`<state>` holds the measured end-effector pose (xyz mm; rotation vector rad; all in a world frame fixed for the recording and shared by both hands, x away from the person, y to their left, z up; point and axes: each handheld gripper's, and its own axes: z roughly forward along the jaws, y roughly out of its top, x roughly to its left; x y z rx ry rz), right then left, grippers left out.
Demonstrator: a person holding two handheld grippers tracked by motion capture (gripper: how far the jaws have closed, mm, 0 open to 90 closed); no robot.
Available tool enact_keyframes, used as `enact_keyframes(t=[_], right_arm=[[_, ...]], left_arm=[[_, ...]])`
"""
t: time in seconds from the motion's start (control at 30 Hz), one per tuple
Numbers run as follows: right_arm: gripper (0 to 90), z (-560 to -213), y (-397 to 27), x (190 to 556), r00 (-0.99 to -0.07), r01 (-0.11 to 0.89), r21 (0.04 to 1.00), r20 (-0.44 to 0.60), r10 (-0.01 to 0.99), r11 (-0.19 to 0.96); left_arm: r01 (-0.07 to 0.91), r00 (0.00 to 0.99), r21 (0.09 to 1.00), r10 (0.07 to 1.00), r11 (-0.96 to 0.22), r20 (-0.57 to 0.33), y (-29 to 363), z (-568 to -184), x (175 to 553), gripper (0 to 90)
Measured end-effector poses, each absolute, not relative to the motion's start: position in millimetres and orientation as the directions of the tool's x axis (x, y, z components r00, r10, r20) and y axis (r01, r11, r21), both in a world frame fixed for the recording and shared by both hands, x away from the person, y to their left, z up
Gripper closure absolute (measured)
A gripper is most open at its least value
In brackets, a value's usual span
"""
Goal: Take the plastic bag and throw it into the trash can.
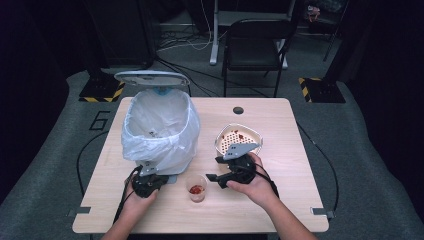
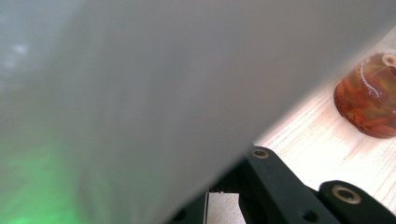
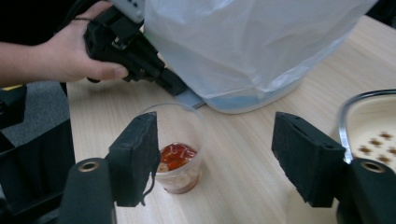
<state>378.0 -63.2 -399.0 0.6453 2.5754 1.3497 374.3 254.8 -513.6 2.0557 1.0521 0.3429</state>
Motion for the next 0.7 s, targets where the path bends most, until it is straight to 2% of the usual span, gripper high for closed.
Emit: enact_keyframes(t=[0.27, 0.5, 0.7], right_arm=[[27.6, -419, -51, 373, -0.915, 0.276, 0.808, 0.055, 0.4, 0.521], [15.2, -440, -38, 368, -0.919, 0.293, 0.788, 0.076, 0.387, 0.541], [14.8, -457, -26, 365, -0.924, 0.291, 0.778, 0.077, 0.375, 0.557]], left_arm=[[0.566, 0.62, 0.747, 0.777, -0.348, -0.107, 255, -514, 374, 90.0], [0.571, 0.616, 0.747, 0.779, -0.341, -0.115, 255, -514, 374, 90.0], [0.565, 0.621, 0.748, 0.777, -0.348, -0.108, 255, -514, 374, 90.0]])
